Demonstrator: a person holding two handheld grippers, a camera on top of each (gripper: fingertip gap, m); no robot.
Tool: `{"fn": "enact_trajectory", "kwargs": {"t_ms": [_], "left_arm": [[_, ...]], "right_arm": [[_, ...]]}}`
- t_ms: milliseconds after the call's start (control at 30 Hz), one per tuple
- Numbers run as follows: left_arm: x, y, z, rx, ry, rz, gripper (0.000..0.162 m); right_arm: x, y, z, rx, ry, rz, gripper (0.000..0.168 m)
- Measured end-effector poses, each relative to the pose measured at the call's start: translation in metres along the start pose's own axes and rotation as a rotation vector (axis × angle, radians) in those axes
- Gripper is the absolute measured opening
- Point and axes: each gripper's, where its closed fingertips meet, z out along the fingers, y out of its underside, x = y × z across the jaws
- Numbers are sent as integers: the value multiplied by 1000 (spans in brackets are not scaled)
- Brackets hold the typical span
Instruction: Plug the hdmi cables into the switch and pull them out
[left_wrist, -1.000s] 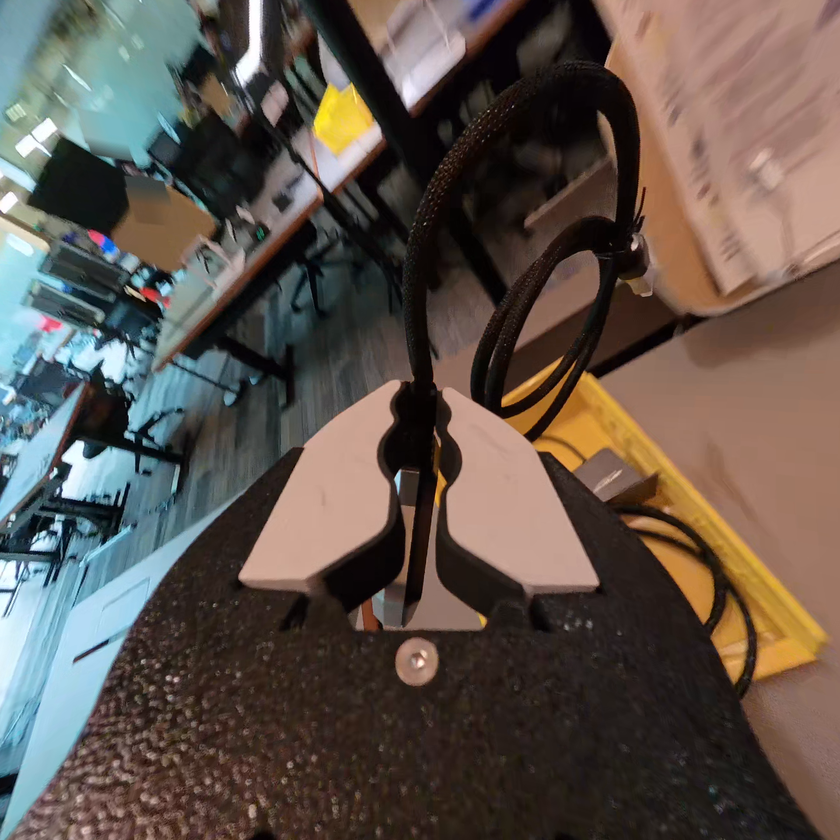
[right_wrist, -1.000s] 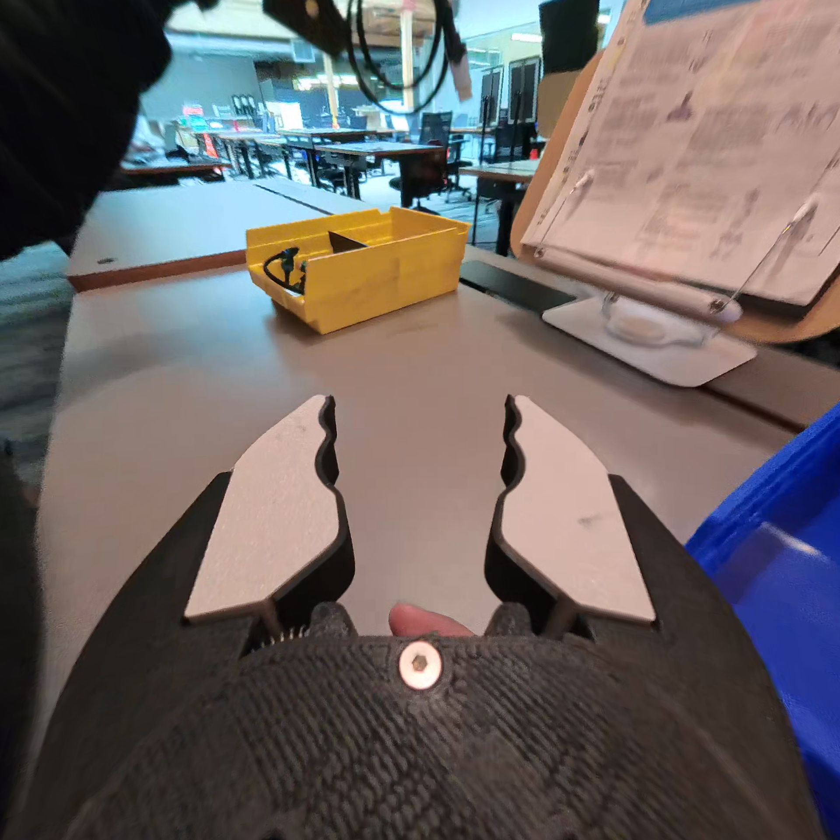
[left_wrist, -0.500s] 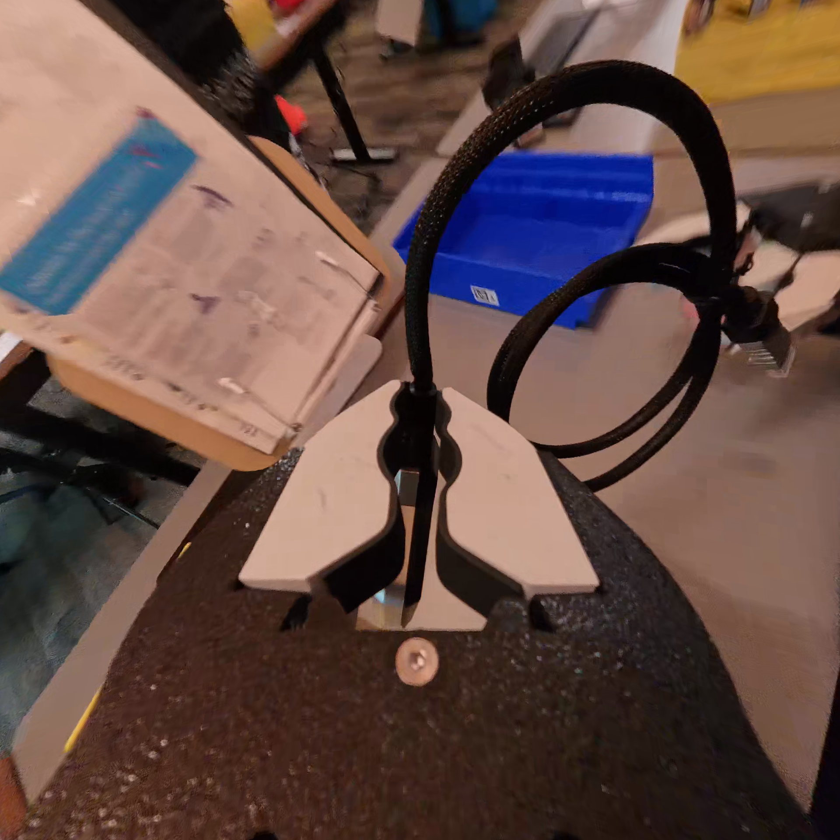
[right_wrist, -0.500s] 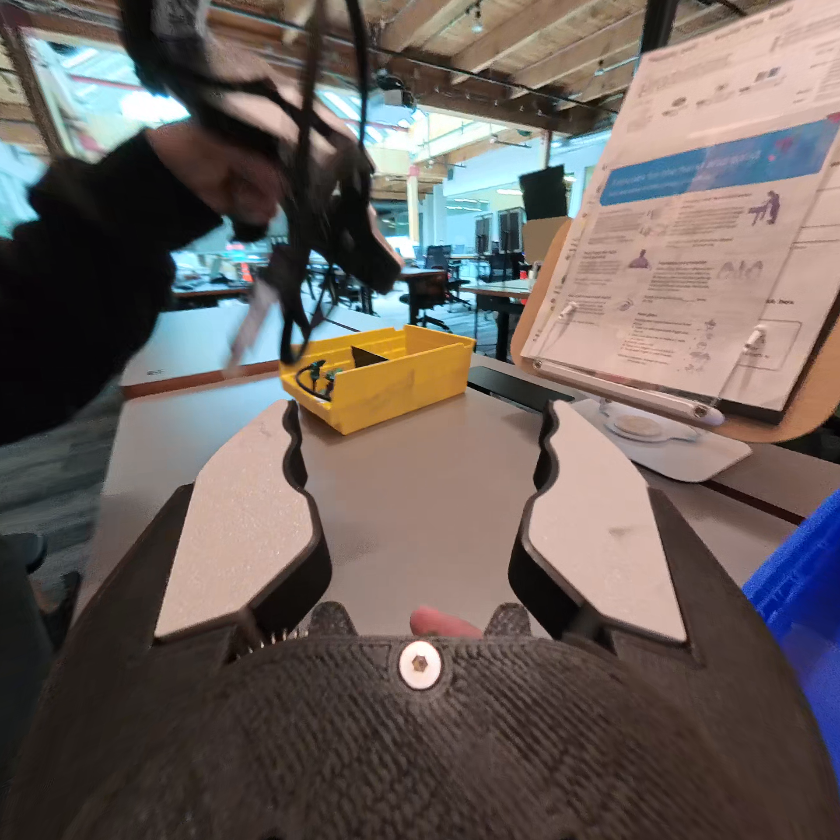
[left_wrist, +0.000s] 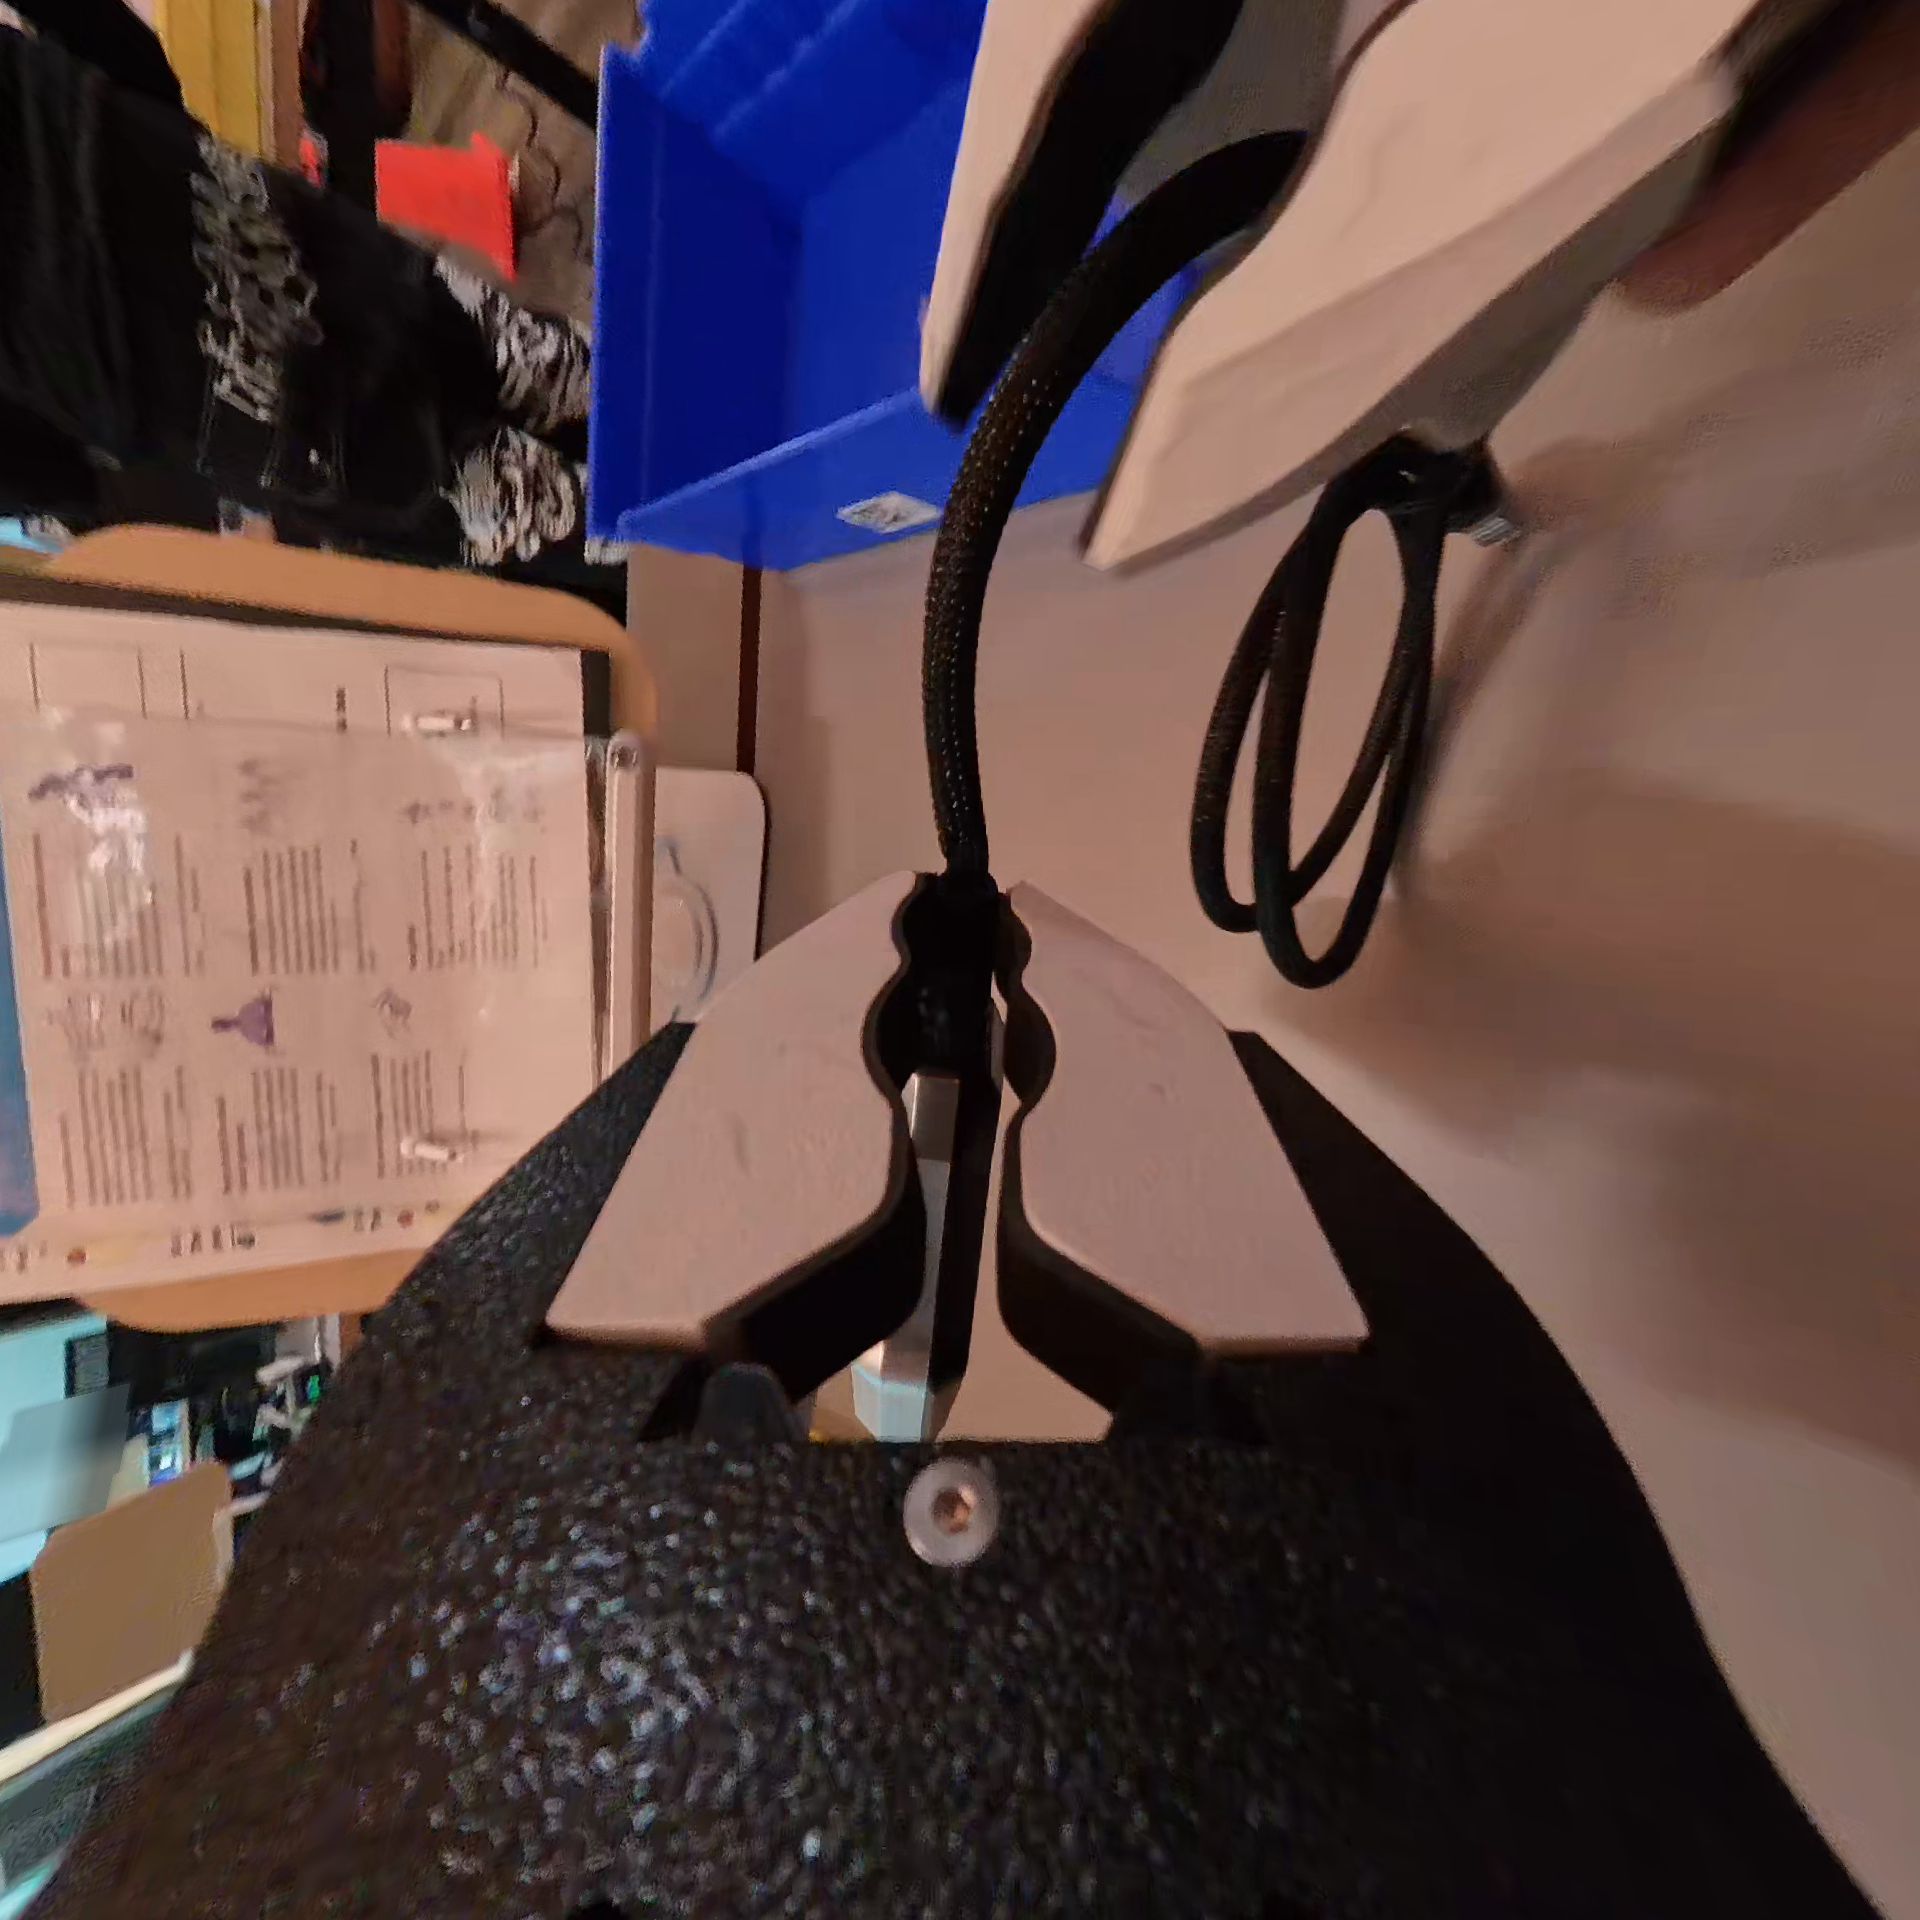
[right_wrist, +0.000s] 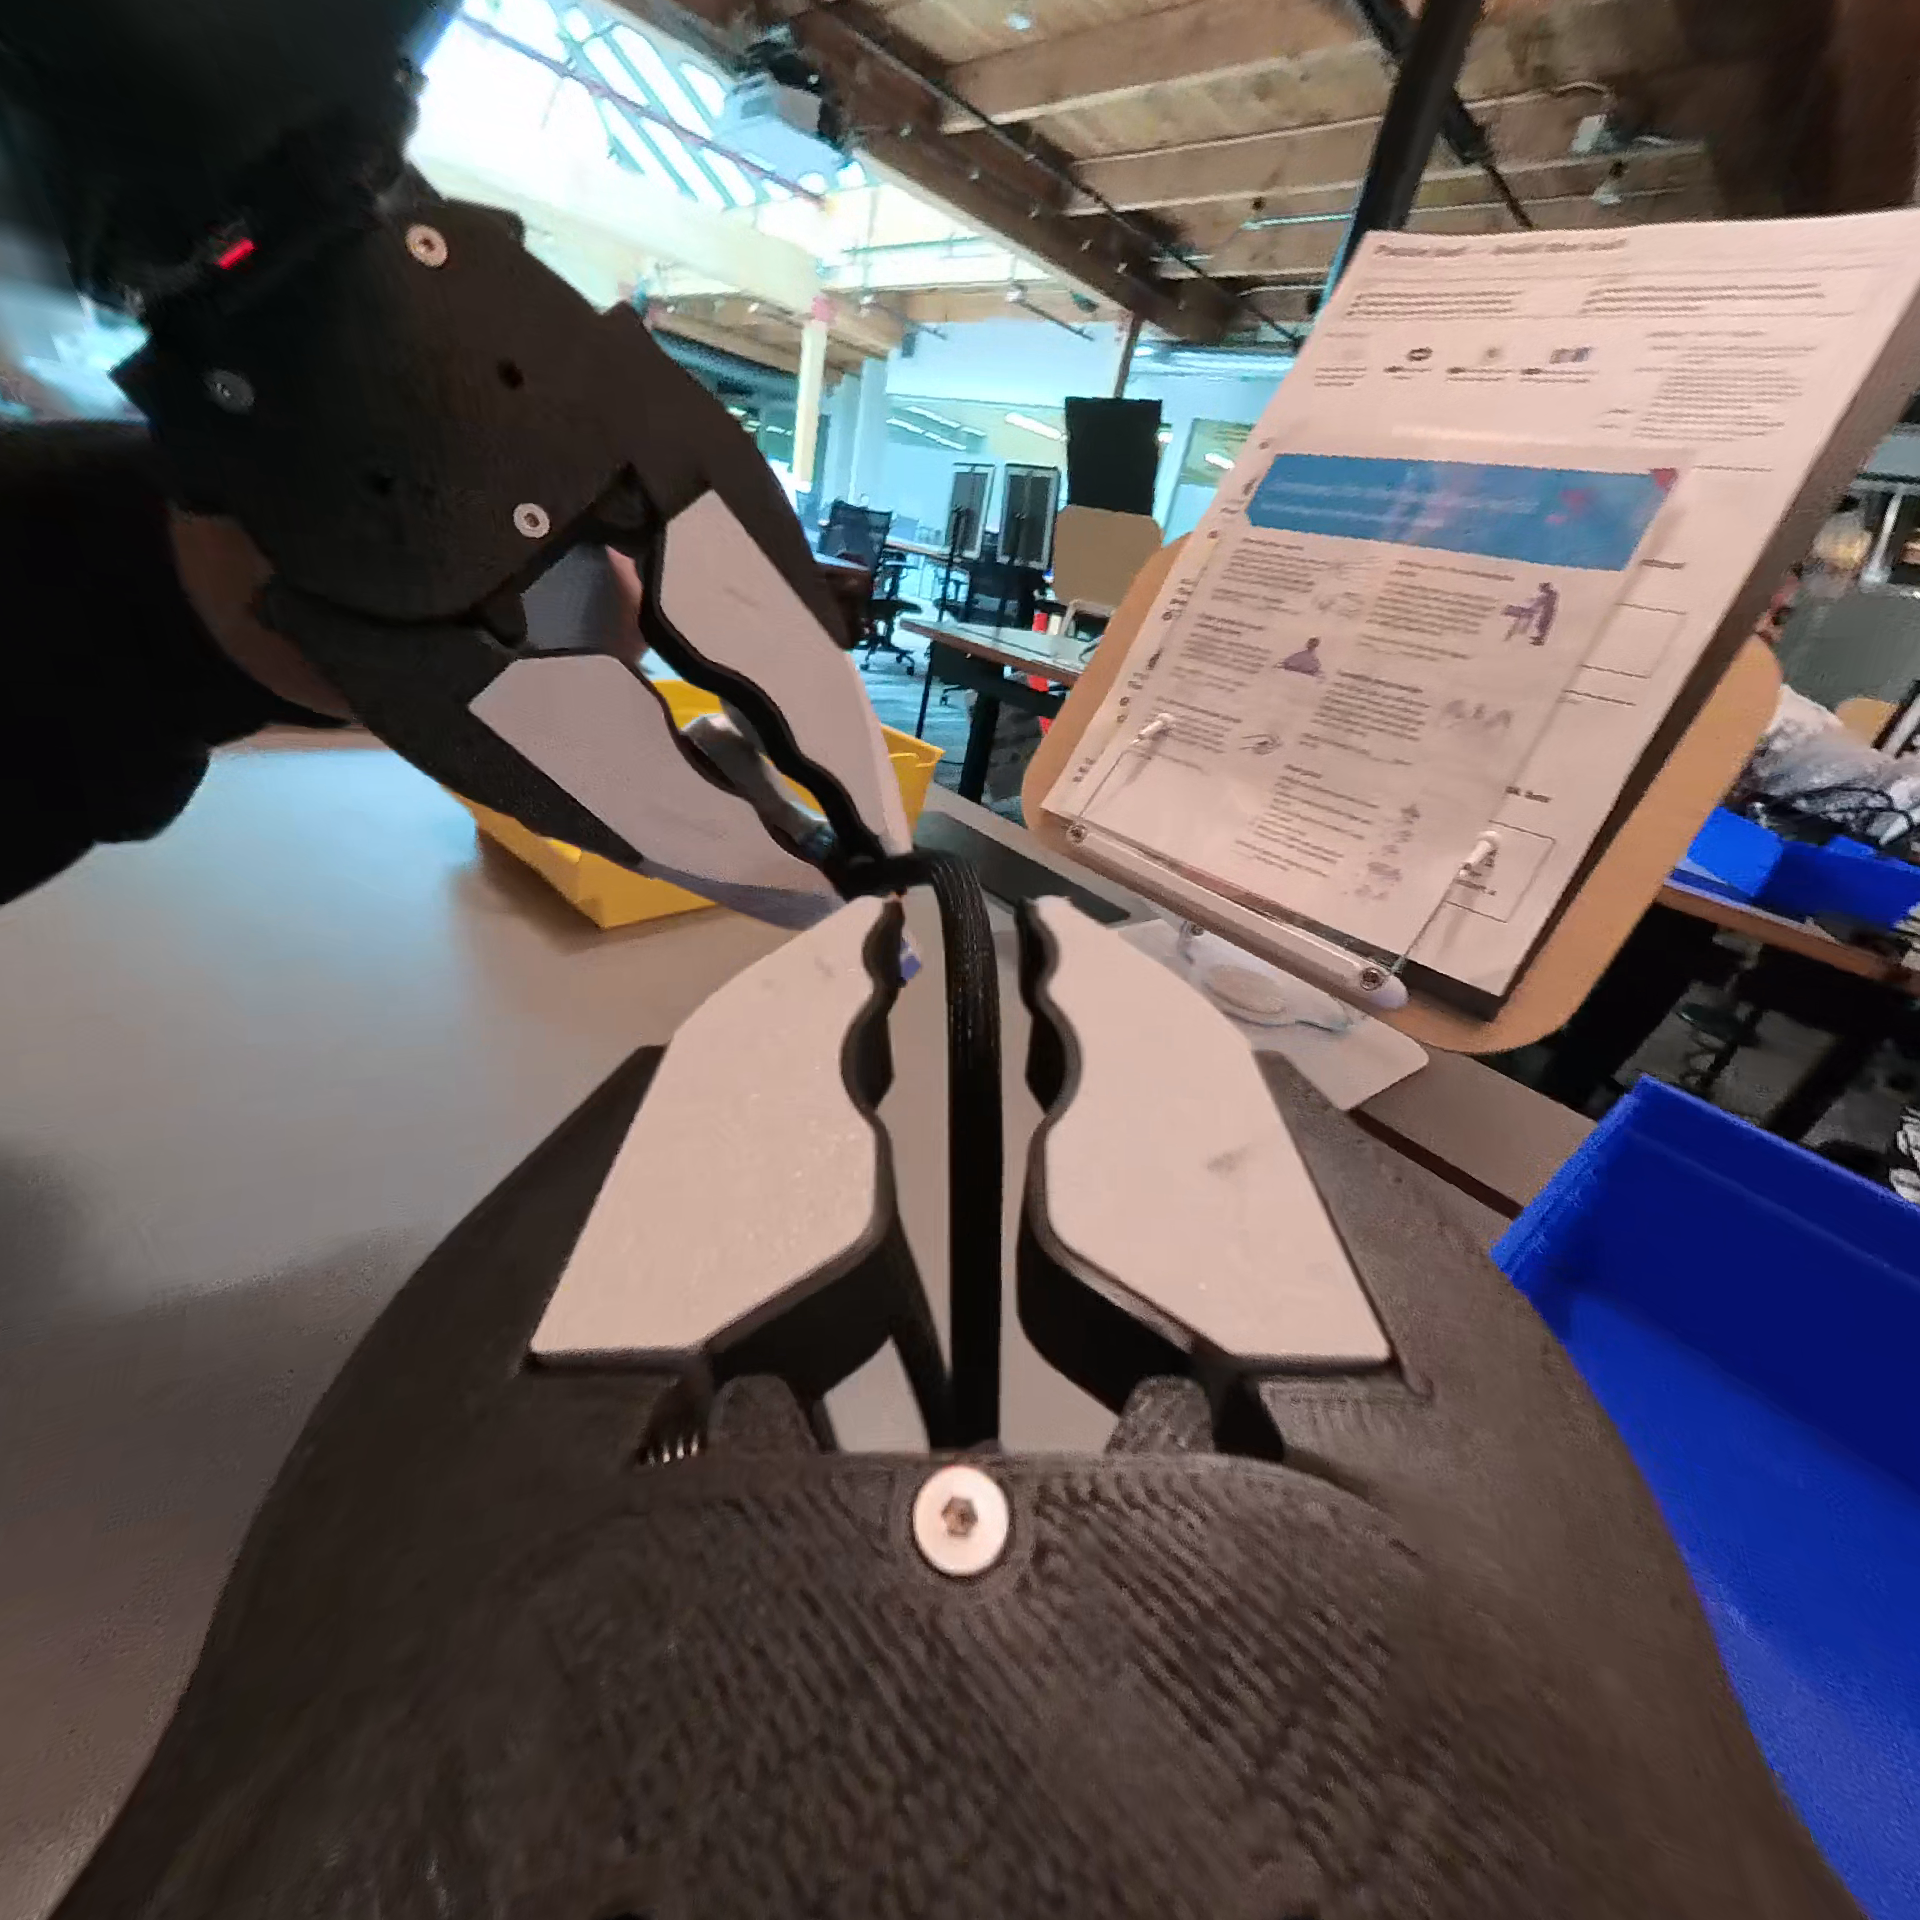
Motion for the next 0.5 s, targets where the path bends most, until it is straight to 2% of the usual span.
{"fn": "enact_trajectory", "kwargs": {"t_ms": [133,333,367,433,500], "left_arm": [[11,-5,-1,34,14,3,10],[18,-3,-4,45,24,5,10],[20,-5,-5,54,27,1,10],[25,-9,-5,71,45,3,10],[26,-9,-4,64,43,23,10]], "right_arm": [[-8,4,-1,-47,-45,-76,7],[-16,3,-2,-58,-41,-294,10],[-17,0,-2,-40,-31,-314,12],[-28,-3,-2,-16,-75,-354,30],[-34,-1,-1,-28,-99,-383,34]]}}
